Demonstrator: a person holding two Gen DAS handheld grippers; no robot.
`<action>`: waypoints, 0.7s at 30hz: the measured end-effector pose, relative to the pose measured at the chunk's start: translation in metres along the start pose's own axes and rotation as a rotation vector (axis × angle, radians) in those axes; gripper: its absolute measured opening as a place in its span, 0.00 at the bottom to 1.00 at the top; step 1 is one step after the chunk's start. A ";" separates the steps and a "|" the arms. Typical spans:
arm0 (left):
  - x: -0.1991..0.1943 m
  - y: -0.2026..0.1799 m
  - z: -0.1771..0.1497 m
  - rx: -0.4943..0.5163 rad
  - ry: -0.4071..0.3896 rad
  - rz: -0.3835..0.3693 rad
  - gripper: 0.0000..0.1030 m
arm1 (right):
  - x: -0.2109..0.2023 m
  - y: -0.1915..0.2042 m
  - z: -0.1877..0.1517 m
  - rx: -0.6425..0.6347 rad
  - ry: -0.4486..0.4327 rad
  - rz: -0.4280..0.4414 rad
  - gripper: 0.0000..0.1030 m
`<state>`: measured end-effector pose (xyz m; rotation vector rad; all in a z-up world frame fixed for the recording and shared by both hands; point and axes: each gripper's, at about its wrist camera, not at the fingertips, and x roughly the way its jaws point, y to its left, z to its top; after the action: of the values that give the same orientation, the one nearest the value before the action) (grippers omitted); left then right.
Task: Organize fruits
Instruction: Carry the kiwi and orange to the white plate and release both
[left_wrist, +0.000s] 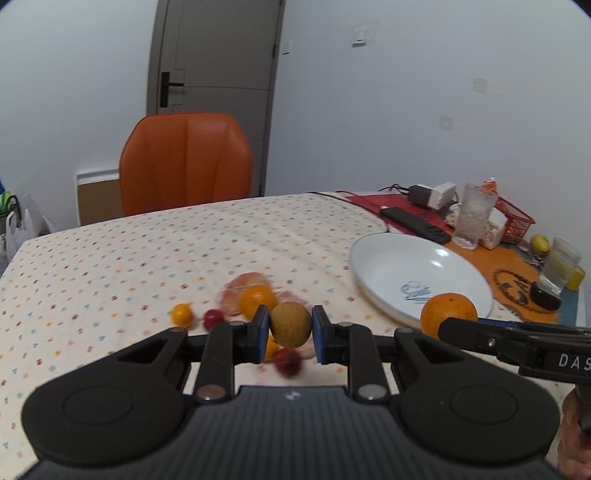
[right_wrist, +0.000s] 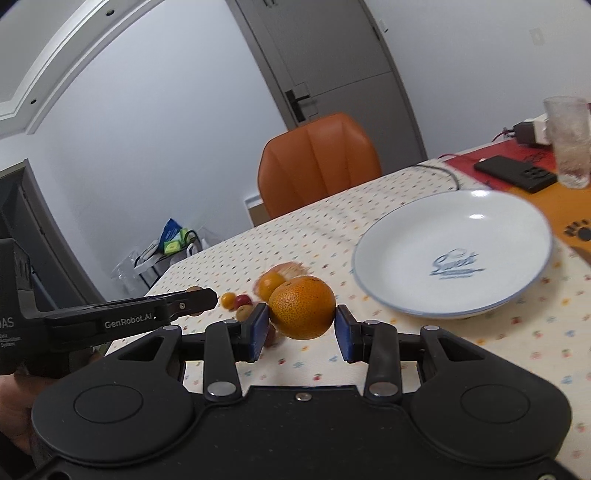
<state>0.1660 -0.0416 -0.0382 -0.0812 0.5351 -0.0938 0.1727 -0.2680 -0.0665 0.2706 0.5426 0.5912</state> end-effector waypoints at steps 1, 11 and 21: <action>0.000 -0.004 0.001 0.004 -0.002 -0.006 0.22 | -0.003 -0.003 0.001 -0.001 -0.007 -0.004 0.36; 0.011 -0.039 0.007 0.039 -0.003 -0.058 0.22 | -0.021 -0.029 0.006 0.006 -0.050 -0.056 0.36; 0.032 -0.063 0.013 0.080 0.011 -0.092 0.22 | -0.023 -0.054 0.007 0.020 -0.059 -0.102 0.36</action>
<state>0.1957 -0.1069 -0.0372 -0.0268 0.5375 -0.2054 0.1856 -0.3255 -0.0725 0.2767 0.5024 0.4775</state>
